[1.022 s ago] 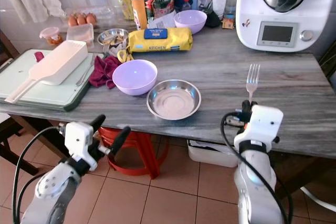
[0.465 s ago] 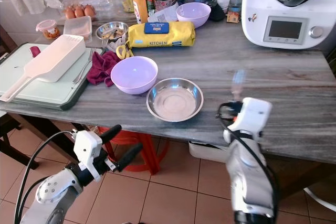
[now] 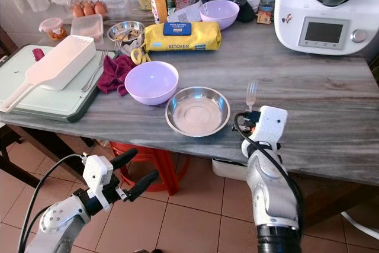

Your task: Setting the table

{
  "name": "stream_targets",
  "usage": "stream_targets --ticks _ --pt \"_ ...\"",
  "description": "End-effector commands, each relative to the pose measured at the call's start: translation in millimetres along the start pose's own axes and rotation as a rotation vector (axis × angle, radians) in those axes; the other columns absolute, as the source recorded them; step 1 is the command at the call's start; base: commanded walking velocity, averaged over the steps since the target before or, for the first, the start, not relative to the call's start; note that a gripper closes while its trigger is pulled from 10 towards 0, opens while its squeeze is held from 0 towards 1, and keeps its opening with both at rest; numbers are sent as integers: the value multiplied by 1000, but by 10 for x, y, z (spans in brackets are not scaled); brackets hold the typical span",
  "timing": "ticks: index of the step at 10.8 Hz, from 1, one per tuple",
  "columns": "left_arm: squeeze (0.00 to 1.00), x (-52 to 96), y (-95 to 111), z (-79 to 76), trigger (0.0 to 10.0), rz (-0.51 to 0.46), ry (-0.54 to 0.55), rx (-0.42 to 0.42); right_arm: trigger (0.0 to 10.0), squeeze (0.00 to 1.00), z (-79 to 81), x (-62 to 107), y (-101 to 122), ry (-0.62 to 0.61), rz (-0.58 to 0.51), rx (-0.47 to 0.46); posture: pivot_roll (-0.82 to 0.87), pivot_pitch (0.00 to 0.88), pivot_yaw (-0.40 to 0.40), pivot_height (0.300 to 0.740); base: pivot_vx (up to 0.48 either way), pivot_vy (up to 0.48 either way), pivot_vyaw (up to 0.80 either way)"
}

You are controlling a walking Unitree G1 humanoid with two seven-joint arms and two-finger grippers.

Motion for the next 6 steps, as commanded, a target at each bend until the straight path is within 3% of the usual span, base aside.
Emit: stream_targets --ticks 1,6 --pt "0 13 -81 -8 10000 16 -13 0 10000 0 51 -33 31 17 -4 -16 -53 147 67 740 0 0 0" --pt "0 19 -290 106 10000 26 -10 -1 10000 0 148 -118 -21 13 25 -70 -53 146 72 740 0 0 0"
Point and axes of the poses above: a point about 5 cm out from each wrist's last joint towards the gripper, its own x axis pointing back from the gripper into the wrist, its own y axis along the axis of the wrist's last joint, z = x × y, the point moved 6 cm from there along -x, pointing out of the wrist towards the gripper, and after that the axes turned 12 degrees about x, right-handed, at the moved point
